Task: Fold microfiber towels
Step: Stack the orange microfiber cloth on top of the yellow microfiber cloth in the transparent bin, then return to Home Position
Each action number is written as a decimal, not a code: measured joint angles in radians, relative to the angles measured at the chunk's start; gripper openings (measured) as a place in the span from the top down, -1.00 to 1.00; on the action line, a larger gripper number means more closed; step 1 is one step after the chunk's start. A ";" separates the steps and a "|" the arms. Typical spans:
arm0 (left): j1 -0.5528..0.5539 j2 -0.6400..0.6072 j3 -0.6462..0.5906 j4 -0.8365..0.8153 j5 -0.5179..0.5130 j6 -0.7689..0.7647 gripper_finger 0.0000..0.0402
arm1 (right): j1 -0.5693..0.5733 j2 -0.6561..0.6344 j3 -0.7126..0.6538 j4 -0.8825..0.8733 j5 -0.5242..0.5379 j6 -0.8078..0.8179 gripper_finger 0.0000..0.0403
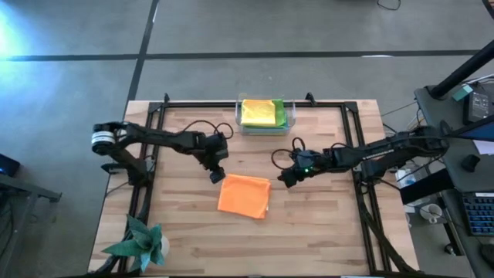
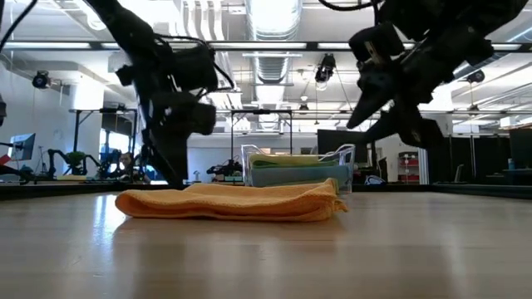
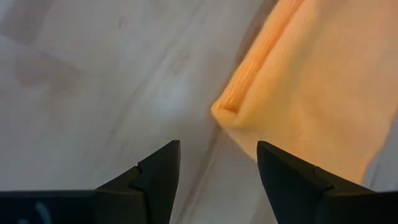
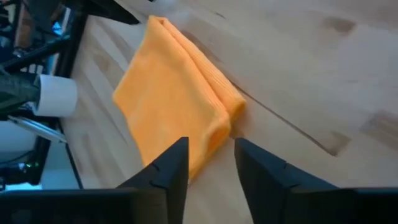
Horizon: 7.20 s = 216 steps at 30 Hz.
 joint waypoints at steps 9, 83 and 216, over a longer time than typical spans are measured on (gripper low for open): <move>0.007 0.073 -0.001 0.055 0.059 -0.016 0.02 | 0.000 0.142 -0.003 0.110 -0.005 0.063 0.10; 0.067 0.016 0.234 0.265 -0.237 0.171 0.99 | -0.348 0.043 0.175 -0.033 0.037 -0.423 0.95; 0.161 -0.186 0.403 0.016 -0.495 0.405 0.27 | -0.726 0.478 1.062 -0.980 0.107 -1.086 0.07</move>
